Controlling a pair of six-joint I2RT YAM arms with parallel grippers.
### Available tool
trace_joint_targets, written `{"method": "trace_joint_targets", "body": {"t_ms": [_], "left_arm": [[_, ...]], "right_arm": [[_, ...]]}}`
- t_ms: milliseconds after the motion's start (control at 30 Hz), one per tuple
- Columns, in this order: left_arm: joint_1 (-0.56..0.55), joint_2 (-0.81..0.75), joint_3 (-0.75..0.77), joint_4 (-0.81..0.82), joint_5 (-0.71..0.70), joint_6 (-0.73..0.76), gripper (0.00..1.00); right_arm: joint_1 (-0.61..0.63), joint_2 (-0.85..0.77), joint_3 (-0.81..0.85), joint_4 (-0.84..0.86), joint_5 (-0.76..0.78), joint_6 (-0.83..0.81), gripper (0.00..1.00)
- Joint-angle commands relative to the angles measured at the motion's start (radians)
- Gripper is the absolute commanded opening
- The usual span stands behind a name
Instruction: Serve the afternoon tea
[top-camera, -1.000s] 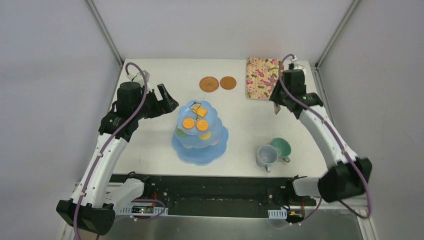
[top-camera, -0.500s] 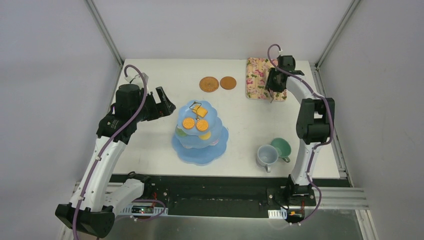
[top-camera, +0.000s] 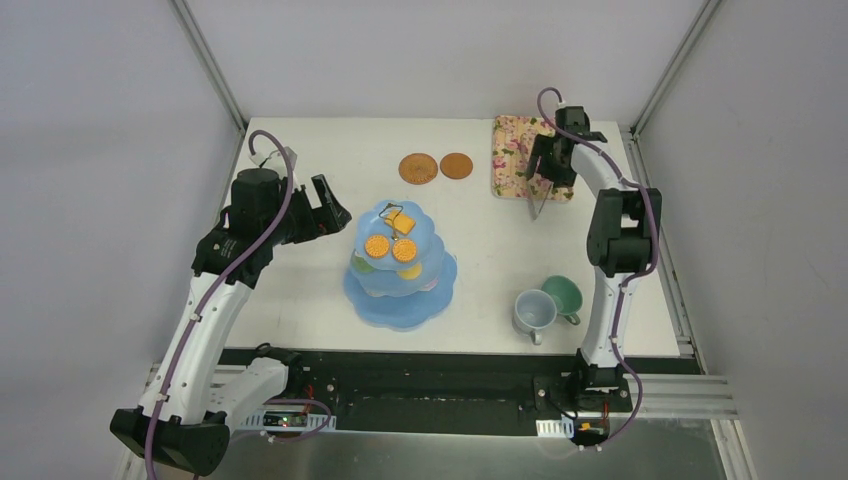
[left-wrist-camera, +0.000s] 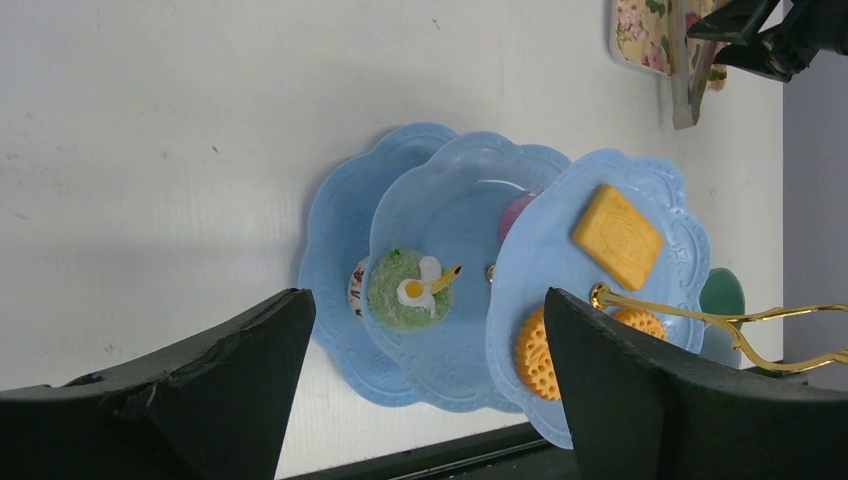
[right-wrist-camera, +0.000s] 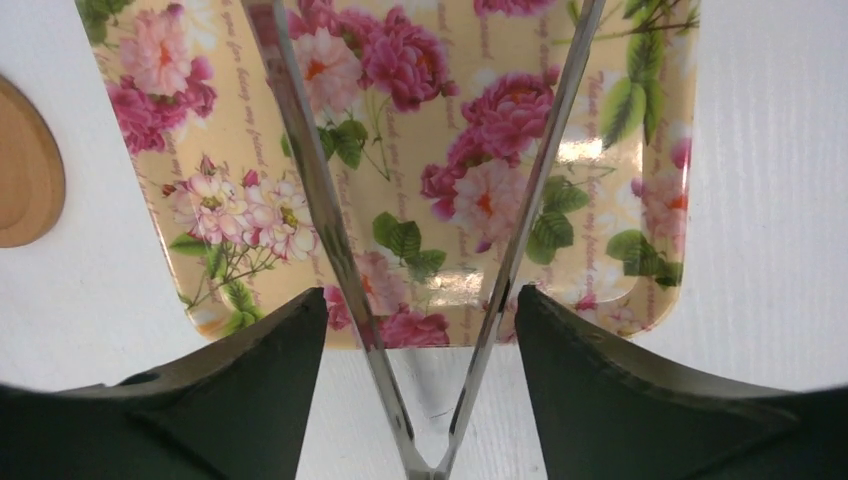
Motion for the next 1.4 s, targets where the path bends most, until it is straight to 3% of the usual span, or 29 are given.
{"method": "trace_joint_targets", "body": {"t_ms": [0, 67, 233, 500, 633, 867, 1233, 1367], "left_arm": [[-0.009, -0.005, 0.048, -0.017, 0.019, 0.017, 0.89], [-0.009, -0.005, 0.048, -0.02, 0.027, 0.013, 0.89], [-0.009, -0.008, 0.04, -0.015, 0.048, -0.012, 0.88], [-0.01, -0.011, 0.054, -0.03, 0.061, -0.028, 0.88], [-0.009, -0.022, 0.052, -0.04, 0.067, -0.035, 0.88], [-0.009, -0.033, 0.052, -0.045, 0.061, -0.042, 0.88], [-0.009, -0.017, 0.061, -0.038, 0.065, -0.031, 0.88], [-0.009, -0.017, 0.057, -0.033, 0.065, -0.03, 0.88]], "right_arm": [[0.001, -0.025, 0.111, -0.07, 0.043, 0.076, 0.75], [0.01, -0.024, 0.162, -0.091, 0.063, 0.121, 0.79], [0.071, 0.006, 0.283, -0.085, 0.028, 0.266, 0.8], [0.206, 0.091, 0.331, 0.129, -0.057, 0.46, 0.66], [0.237, 0.174, 0.407, 0.168, -0.082, 0.51, 0.54], [0.271, 0.29, 0.489, 0.148, -0.07, 0.556, 0.35], [0.321, 0.374, 0.492, 0.082, -0.013, 0.496, 0.33], [0.336, 0.341, 0.422, 0.024, 0.046, 0.448, 0.33]]}}
